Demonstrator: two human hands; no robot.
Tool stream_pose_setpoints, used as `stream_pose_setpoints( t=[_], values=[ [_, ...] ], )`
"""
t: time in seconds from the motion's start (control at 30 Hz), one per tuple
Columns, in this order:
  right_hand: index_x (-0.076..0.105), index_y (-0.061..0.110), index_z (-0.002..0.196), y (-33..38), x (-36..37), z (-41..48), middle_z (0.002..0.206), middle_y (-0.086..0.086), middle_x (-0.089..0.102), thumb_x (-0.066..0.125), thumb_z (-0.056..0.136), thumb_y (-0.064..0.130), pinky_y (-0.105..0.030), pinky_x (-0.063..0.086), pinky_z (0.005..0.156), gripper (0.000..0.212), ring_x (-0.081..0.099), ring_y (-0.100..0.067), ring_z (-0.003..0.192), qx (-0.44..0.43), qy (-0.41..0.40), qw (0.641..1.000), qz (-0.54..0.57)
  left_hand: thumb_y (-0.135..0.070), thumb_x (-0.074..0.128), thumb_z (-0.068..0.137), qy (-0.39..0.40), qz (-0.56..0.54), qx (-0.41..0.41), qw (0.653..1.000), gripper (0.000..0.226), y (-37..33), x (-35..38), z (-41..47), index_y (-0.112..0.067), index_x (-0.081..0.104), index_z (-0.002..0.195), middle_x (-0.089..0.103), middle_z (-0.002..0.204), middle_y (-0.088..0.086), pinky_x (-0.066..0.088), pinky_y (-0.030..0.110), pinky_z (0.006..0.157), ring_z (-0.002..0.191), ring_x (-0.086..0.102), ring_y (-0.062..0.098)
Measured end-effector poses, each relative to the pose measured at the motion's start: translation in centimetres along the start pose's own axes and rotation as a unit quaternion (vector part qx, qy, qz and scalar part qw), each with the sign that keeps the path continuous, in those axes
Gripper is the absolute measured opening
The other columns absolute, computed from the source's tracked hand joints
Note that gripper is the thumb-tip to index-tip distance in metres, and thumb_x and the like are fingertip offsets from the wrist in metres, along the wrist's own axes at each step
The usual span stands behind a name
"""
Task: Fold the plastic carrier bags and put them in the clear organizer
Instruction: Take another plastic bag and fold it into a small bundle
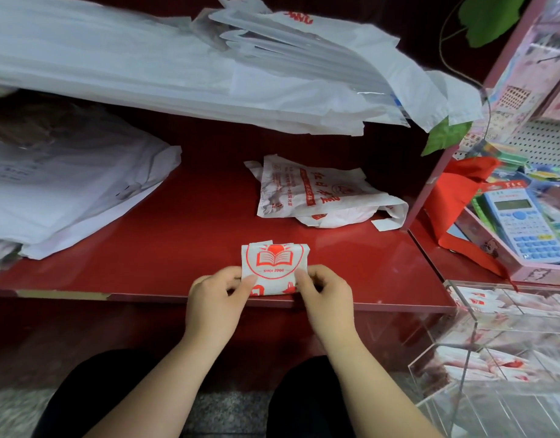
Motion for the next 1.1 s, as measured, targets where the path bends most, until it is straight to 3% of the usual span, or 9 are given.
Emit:
stream_pose_setpoints(
  t=[0.23, 0.5, 0.6, 0.67, 0.73, 0.83, 0.93, 1.0, 1.1],
  values=[
    [0.063, 0.017, 0.095, 0.8, 0.9, 0.9, 0.076, 0.005, 0.057, 0.048, 0.091, 0.026, -0.030, 0.017, 0.068, 0.018, 0.045, -0.017, 0.080, 0.018, -0.011, 0.973, -0.228, -0.023, 0.062, 0.087, -0.052, 0.067, -0.017, 0.996, 0.060, -1.4, -0.3, -0.1, -0.019, 0.036, 0.140, 0.058, 0.063, -0.013, 0.033, 0.031, 0.091, 0.072, 0.052, 0.012],
    [0.061, 0.022, 0.090, 1.2, 1.6, 2.4, 0.088, 0.000, 0.069, 0.043, 0.091, 0.029, -0.032, 0.018, 0.068, 0.020, 0.059, -0.022, 0.085, 0.035, 0.019, 0.950, -0.311, -0.015, 0.088, 0.056, -0.060, 0.253, 0.090, 0.961, 0.050, -2.3, 0.3, 0.9, -0.004, 0.068, 0.101, 0.058, 0.047, 0.002, 0.035, 0.031, 0.055, 0.046, 0.056, 0.025],
    [0.053, 0.024, 0.082, 1.4, 1.6, 2.5, 0.087, -0.001, 0.068, 0.044, 0.091, 0.029, -0.031, 0.016, 0.069, 0.014, 0.060, -0.022, 0.085, 0.041, 0.023, 0.952, -0.301, -0.012, 0.089, 0.052, -0.088, 0.313, 0.159, 0.932, 0.053, -3.6, 0.2, 1.0, -0.005, 0.069, 0.100, 0.064, 0.066, 0.008, 0.041, 0.037, 0.058, 0.062, 0.058, 0.029],
    [0.049, 0.024, 0.083, 1.4, 1.6, 2.6, 0.089, -0.001, 0.068, 0.044, 0.091, 0.028, -0.032, 0.016, 0.070, 0.010, 0.060, -0.022, 0.086, 0.047, 0.031, 0.950, -0.306, -0.006, 0.077, 0.065, -0.084, 0.312, 0.258, 0.911, 0.043, -4.6, 1.0, 0.8, -0.008, 0.067, 0.107, 0.066, 0.094, 0.014, 0.036, 0.045, 0.082, 0.093, 0.053, 0.030],
    [0.052, 0.019, 0.094, 1.2, 1.7, 2.8, 0.095, -0.001, 0.068, 0.044, 0.091, 0.029, -0.032, 0.023, 0.078, 0.013, 0.060, -0.023, 0.092, 0.051, 0.043, 0.947, -0.315, -0.017, 0.052, 0.080, -0.013, 0.303, 0.349, 0.887, 0.033, -4.8, 2.6, 0.4, -0.013, 0.068, 0.108, 0.065, 0.114, 0.012, 0.027, 0.040, 0.095, 0.113, 0.051, 0.027],
    [0.044, 0.014, 0.111, 1.4, 1.4, 2.8, 0.106, -0.001, 0.064, 0.046, 0.092, 0.032, -0.032, 0.030, 0.083, 0.026, 0.058, -0.023, 0.101, 0.045, 0.056, 0.947, -0.314, -0.058, 0.028, 0.087, 0.143, 0.333, 0.334, 0.870, 0.062, -3.3, 4.1, 0.3, -0.018, 0.064, 0.117, 0.060, 0.125, 0.002, 0.041, 0.030, 0.096, 0.112, 0.059, 0.017],
    [0.041, 0.014, 0.122, 1.6, 1.2, 2.5, 0.119, -0.002, 0.053, 0.046, 0.092, 0.028, -0.032, 0.033, 0.082, 0.033, 0.054, -0.024, 0.105, 0.010, 0.050, 0.945, -0.323, -0.072, 0.062, 0.058, 0.206, 0.340, 0.325, 0.858, 0.088, -2.5, 4.3, 0.2, -0.017, 0.056, 0.127, 0.047, 0.134, 0.000, 0.032, 0.027, 0.101, 0.120, 0.052, 0.018],
    [0.055, 0.010, 0.115, 2.2, 1.1, 2.1, 0.112, -0.010, 0.055, 0.053, 0.085, 0.019, -0.034, 0.042, 0.075, 0.031, 0.059, -0.031, 0.093, -0.053, 0.012, 0.950, -0.308, -0.051, 0.086, 0.037, 0.187, 0.323, 0.360, 0.855, 0.087, -3.0, 4.2, 0.2, -0.016, 0.065, 0.114, 0.065, 0.116, 0.004, 0.031, 0.025, 0.087, 0.107, 0.052, 0.019],
    [0.070, 0.010, 0.075, 3.0, -0.1, 1.3, 0.088, -0.012, 0.066, 0.055, 0.067, 0.014, -0.032, 0.049, 0.054, 0.017, 0.062, -0.030, 0.062, -0.140, -0.057, 0.948, -0.278, -0.033, 0.072, 0.043, 0.158, 0.252, 0.396, 0.869, 0.061, -3.8, 3.5, -0.2, -0.018, 0.068, 0.102, 0.071, 0.099, 0.002, 0.028, 0.024, 0.070, 0.089, 0.043, 0.012]
  ],
)
Point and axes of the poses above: each hand's wrist, its own z-axis towards the middle knuckle, its own x-axis out of the palm, y = z × x, the point moved 9 cm from there along z, towards the middle knuckle
